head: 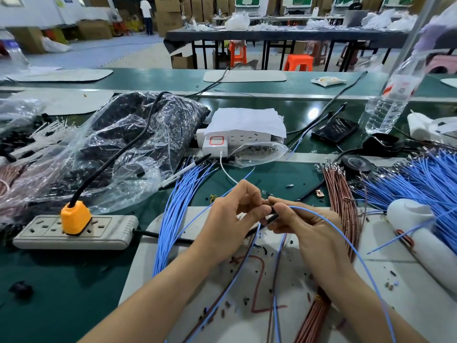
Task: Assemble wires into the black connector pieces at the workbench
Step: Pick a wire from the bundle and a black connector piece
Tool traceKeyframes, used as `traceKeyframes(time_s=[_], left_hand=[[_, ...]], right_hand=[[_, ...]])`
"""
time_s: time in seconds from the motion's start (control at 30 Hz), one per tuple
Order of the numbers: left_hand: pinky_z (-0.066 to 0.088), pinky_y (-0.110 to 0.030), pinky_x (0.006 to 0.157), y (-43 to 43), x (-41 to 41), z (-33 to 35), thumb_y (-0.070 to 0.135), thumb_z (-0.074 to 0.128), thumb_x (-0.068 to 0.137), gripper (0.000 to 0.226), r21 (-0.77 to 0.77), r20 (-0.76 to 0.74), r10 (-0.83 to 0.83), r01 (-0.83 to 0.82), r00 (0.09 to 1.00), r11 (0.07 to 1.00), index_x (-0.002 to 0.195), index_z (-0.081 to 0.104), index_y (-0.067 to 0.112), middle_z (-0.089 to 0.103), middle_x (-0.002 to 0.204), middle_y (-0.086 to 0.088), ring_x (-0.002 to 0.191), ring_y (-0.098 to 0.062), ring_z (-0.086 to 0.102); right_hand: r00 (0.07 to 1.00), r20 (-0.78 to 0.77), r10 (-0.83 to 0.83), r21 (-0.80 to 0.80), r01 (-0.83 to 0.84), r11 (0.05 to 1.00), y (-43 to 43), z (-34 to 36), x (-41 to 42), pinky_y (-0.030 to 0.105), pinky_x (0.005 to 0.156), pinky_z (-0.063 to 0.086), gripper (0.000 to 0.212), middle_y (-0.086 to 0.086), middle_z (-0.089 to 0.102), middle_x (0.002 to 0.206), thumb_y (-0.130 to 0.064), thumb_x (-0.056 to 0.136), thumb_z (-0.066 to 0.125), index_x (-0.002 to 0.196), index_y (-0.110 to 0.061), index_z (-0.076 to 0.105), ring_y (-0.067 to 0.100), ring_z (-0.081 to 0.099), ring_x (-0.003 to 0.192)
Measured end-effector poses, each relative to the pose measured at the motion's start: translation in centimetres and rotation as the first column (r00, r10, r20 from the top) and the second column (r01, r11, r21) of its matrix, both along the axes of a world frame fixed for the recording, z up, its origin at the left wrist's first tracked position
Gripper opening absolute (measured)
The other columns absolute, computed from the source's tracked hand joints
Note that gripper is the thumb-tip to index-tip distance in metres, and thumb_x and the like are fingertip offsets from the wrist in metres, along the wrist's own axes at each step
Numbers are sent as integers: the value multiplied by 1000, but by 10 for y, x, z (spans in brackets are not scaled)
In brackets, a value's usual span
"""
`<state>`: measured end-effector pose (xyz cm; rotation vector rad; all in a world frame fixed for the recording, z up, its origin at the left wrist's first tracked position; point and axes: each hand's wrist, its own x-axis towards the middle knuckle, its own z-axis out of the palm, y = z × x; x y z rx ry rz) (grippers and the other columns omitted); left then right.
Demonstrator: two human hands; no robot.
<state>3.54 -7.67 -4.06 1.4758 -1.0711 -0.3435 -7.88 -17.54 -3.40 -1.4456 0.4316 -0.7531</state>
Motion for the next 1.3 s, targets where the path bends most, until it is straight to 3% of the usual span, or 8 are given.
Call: traceKeyframes(time_s=[0.2,0.37,0.5,0.63,0.83,1.07,1.2,1.3], left_hand=[[54,-25,76,0,4,-1,17,71,79,14,-65,-76,37,-42,996,997,82,59,23,72,84,-3,72,-14,69],[51,-17,82,3,6,1,-1,71,80,29,-32,111,6,-3,994,999,93,67,25,73,90,8,86,-7,70],[48,-18,79,3,10,2,7,74,79,13,-7,394,93,-98,915,995,90,75,14,70,84,12,81,-2,63],[44,-24,87,4,8,5,17,76,78,18,0,431,134,-148,892,989,95,72,20,66,82,18,88,-4,59],[35,-27,89,1,9,2,17,74,78,13,19,487,207,-247,849,969,89,68,21,61,79,23,84,-2,54],[26,-34,78,11,37,7,2,68,81,24,-15,447,663,-735,601,677,83,64,26,58,81,13,83,-14,49],[27,-43,91,12,47,7,6,63,84,25,85,465,727,-842,506,532,85,69,31,62,92,2,96,-24,50],[23,-50,103,11,41,7,8,66,82,24,48,467,762,-873,448,484,89,69,30,58,105,0,108,-26,47]], right_hand=[[1000,-18,2,180,1,984,-7,6,0,22,55,53,42,5,75,94,-49,76,53,100,-20,72,21,68,62],[993,-104,46,171,-28,985,-7,6,1,23,57,56,35,8,75,81,-43,81,51,88,-20,76,17,67,58],[990,-101,99,170,-81,982,-7,4,-1,23,61,57,24,10,75,84,-33,79,61,84,-17,78,19,69,65],[989,-85,121,149,-107,983,-10,-1,-1,22,64,56,17,14,74,84,3,83,66,92,-10,74,22,72,70],[1000,7,17,354,-19,935,-15,2,3,19,54,54,14,12,72,70,-1,70,70,83,-4,64,17,67,54],[909,231,-348,702,92,707,-58,23,-11,11,50,48,8,2,61,68,-6,76,64,78,-9,57,5,56,48],[809,114,-577,820,251,515,-89,21,-24,9,50,42,13,0,53,78,-8,92,57,79,-10,52,3,50,52],[759,60,-648,733,407,545,-93,16,-28,11,53,46,10,-1,58,80,-9,91,62,85,-13,54,5,55,61]])
